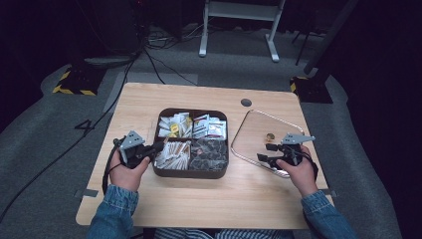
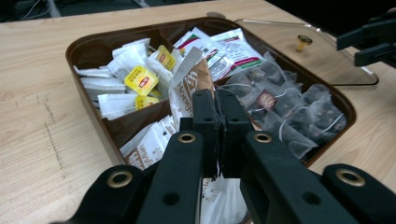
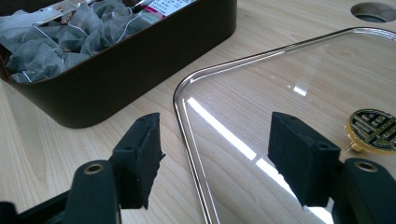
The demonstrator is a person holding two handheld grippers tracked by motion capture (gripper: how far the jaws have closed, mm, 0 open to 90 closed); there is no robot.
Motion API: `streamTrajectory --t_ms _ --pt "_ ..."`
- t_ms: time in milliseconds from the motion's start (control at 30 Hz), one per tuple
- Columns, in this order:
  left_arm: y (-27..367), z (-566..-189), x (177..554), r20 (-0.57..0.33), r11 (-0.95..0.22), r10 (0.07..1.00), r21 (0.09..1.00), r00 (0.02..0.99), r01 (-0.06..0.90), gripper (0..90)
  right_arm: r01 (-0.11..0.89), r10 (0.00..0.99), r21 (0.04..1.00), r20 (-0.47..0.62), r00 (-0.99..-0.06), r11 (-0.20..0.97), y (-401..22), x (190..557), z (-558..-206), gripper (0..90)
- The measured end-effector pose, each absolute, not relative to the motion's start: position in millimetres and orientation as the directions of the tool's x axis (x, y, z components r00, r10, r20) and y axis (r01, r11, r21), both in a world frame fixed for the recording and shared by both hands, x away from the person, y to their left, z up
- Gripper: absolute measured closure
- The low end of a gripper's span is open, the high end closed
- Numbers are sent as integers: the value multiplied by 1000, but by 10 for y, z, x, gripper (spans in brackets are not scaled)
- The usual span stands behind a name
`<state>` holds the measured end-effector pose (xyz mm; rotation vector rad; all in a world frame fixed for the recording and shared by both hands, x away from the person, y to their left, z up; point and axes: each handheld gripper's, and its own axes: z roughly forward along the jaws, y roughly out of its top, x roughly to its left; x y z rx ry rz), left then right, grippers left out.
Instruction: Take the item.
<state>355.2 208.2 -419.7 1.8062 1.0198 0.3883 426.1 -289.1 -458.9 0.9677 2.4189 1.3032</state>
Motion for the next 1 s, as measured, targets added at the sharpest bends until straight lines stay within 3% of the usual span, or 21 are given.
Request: streamTrajectory --t_ms 1000 --pt "1445 -4145 3135 -152 -308 545 879 825 365 879 432 641 818 105 -761 379 -2903 4248 -4548 349"
